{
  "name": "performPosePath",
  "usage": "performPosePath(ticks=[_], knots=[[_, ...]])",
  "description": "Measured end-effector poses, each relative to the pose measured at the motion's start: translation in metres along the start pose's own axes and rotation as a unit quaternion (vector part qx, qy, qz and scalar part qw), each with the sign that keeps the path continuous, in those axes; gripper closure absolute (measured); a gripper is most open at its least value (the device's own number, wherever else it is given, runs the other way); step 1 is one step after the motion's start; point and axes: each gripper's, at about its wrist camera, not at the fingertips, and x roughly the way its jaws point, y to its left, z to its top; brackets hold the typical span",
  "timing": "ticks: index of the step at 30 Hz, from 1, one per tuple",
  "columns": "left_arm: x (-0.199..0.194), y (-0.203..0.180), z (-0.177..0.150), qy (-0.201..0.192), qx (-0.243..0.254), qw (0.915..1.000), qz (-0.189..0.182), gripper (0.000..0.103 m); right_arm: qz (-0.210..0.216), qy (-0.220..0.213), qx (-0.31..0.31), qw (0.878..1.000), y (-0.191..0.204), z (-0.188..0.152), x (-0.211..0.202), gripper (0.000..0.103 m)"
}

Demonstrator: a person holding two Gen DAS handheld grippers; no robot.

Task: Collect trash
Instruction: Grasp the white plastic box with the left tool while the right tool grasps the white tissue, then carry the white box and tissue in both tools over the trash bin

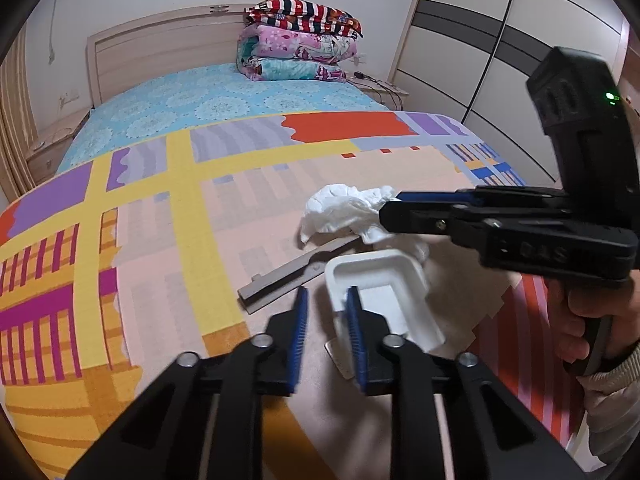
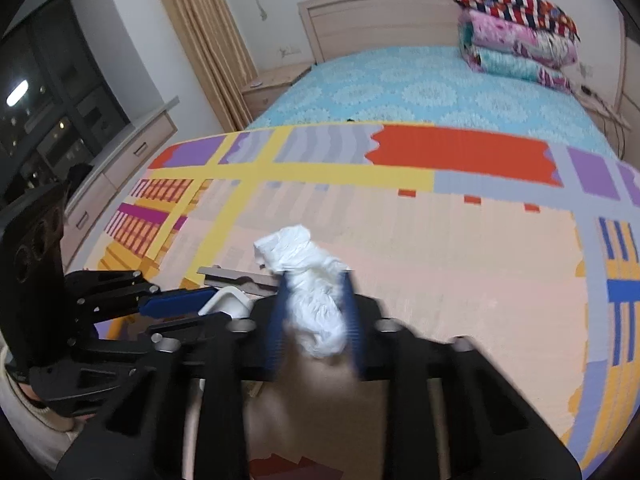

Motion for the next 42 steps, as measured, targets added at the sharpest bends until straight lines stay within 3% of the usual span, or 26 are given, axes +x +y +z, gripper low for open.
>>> performPosePath(ticks=[7, 26, 42], knots=[[-0.006, 0.001, 0.000, -0.012, 0.000, 0.9999, 0.004, 0.098, 0.011, -0.010, 0.003, 1.000, 0.001, -0.003, -0.012, 0.094], [-0.066, -0.023, -0.012, -0.035, 0.019, 0.9991, 0.017, 0.098, 0.005, -0.038, -0.022, 0.999, 0.026, -0.018, -0.063, 0.094], [-0.127, -0.066, -0.054, -0.050, 0.031, 0.9981, 0.021, 0.098, -0.001, -0.061, -0.033, 0.998, 0.056, -0.065, -0.130, 0.094]])
